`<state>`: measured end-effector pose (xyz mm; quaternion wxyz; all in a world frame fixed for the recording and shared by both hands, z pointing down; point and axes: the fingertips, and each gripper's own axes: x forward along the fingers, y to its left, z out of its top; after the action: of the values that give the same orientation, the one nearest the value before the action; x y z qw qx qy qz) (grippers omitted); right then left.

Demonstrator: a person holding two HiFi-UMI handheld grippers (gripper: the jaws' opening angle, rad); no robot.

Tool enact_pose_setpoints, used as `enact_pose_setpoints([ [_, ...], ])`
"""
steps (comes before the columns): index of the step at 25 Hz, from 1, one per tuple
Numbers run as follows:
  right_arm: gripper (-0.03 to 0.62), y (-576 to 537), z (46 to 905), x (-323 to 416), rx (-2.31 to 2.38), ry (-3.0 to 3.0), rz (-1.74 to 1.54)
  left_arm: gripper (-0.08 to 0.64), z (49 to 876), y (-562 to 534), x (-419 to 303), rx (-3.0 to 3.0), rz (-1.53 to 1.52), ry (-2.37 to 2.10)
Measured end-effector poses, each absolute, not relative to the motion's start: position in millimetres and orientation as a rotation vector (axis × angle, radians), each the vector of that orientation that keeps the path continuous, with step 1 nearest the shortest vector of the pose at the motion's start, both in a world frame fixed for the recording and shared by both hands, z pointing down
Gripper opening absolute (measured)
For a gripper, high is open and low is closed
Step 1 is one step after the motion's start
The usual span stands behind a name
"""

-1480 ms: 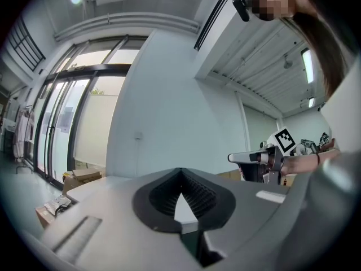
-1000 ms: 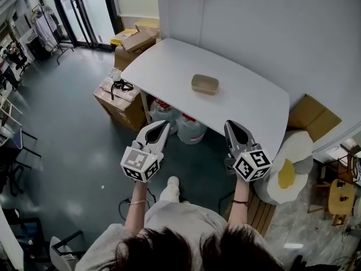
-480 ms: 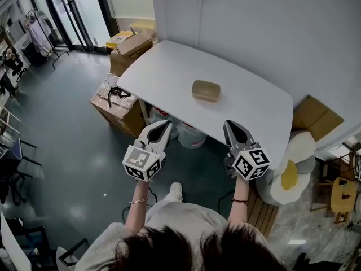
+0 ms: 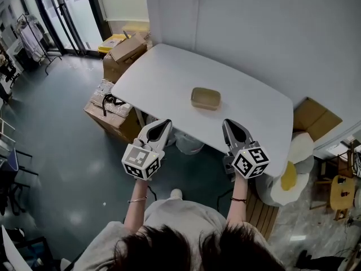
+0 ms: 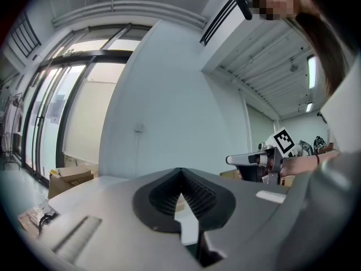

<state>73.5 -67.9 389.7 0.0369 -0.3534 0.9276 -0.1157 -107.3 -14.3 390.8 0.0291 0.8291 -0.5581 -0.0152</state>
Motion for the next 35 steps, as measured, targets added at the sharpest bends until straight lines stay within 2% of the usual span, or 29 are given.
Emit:
enact_pose_setpoints([
  [16, 0.014, -121.6, 408.5, 49.4, -1.169, 2.78, -0.441, -0.009, 412.1, -77.8, -133.4, 2.576, -0.031, -1.611],
  [35, 0.014, -225.3, 434.4, 63.9, -1.161, 2.834, -0.574, -0.009, 438.9, -184.0, -108.4, 2.51, 0.019, -1.552],
])
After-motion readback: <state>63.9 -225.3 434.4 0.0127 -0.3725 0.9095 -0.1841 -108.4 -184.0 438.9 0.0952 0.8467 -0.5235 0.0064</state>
